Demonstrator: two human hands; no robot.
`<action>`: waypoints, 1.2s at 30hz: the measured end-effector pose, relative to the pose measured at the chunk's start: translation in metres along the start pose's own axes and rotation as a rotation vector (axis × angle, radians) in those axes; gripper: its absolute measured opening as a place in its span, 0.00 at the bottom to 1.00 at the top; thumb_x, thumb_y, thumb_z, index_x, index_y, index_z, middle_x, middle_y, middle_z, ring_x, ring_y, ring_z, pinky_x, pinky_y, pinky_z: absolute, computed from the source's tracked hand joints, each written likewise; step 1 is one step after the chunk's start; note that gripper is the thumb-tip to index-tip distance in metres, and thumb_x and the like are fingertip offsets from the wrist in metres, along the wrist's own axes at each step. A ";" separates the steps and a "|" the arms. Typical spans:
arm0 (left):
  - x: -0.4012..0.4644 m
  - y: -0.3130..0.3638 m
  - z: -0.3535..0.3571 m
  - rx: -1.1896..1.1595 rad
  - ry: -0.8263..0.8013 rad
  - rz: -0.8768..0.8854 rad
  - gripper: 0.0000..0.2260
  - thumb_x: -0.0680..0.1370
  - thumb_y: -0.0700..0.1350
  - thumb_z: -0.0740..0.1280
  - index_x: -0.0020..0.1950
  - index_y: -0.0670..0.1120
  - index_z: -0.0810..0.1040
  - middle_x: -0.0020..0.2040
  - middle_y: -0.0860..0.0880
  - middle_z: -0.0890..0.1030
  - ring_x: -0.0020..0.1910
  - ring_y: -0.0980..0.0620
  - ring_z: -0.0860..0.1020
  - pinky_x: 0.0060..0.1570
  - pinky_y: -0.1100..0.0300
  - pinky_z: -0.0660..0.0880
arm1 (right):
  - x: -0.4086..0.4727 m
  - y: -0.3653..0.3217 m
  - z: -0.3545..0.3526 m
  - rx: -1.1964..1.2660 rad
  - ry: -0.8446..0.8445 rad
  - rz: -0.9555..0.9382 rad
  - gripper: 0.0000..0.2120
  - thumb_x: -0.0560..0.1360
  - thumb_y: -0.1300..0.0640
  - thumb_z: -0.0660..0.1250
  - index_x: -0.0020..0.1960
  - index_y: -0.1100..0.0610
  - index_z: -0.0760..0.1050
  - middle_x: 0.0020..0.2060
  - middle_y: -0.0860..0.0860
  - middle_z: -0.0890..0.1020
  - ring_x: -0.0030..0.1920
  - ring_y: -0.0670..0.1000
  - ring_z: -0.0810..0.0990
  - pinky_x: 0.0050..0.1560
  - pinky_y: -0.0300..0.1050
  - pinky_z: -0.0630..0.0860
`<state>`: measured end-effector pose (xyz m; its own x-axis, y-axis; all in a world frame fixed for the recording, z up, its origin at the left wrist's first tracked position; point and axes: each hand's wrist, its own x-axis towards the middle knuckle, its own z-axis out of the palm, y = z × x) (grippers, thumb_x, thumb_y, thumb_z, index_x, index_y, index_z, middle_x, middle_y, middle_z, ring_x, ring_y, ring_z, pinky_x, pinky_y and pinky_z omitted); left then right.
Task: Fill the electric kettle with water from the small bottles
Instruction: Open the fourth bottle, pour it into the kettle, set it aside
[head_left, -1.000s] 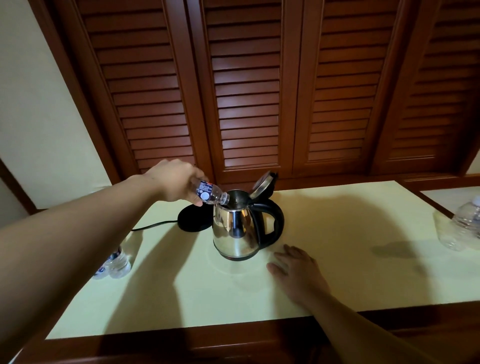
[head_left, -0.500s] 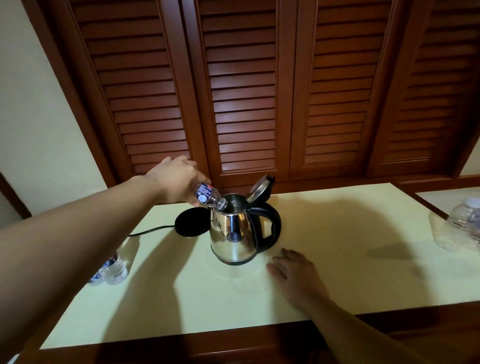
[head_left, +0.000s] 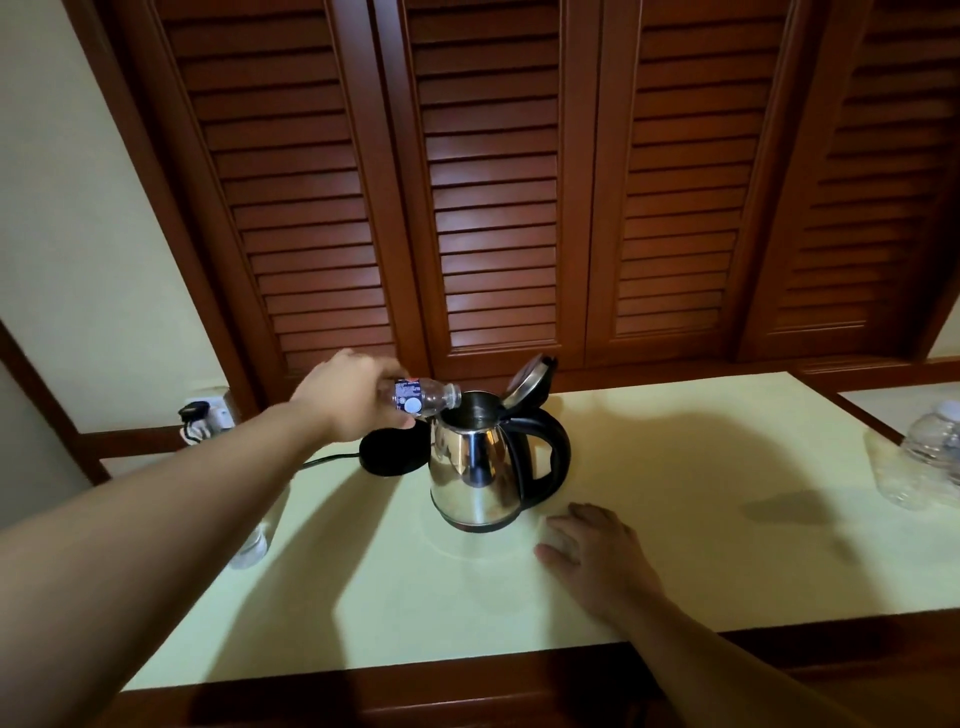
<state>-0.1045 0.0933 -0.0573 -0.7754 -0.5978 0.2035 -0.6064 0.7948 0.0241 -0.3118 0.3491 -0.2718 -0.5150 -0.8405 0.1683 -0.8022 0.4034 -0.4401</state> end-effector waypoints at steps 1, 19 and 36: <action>-0.005 0.000 0.006 -0.044 0.016 -0.017 0.29 0.67 0.69 0.75 0.65 0.59 0.78 0.56 0.56 0.85 0.61 0.44 0.76 0.60 0.47 0.76 | 0.000 0.000 0.000 -0.004 0.000 0.003 0.24 0.76 0.34 0.63 0.67 0.42 0.77 0.72 0.46 0.72 0.74 0.50 0.66 0.72 0.48 0.62; -0.082 0.077 0.073 -0.538 0.228 0.100 0.28 0.67 0.68 0.75 0.64 0.59 0.80 0.54 0.58 0.80 0.57 0.53 0.76 0.59 0.53 0.76 | -0.005 -0.041 -0.101 0.486 0.278 -0.097 0.09 0.80 0.50 0.69 0.58 0.51 0.79 0.48 0.46 0.80 0.46 0.44 0.79 0.46 0.34 0.75; -0.079 0.125 0.079 -0.772 0.052 0.337 0.25 0.69 0.59 0.80 0.65 0.58 0.82 0.55 0.54 0.81 0.55 0.56 0.81 0.59 0.59 0.78 | -0.034 -0.017 -0.152 0.496 0.025 -0.152 0.12 0.76 0.52 0.75 0.59 0.49 0.84 0.49 0.40 0.85 0.50 0.40 0.83 0.50 0.35 0.80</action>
<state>-0.1327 0.2314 -0.1475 -0.8728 -0.3256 0.3637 -0.0393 0.7895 0.6125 -0.3270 0.4257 -0.1355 -0.4159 -0.8648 0.2813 -0.6323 0.0526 -0.7729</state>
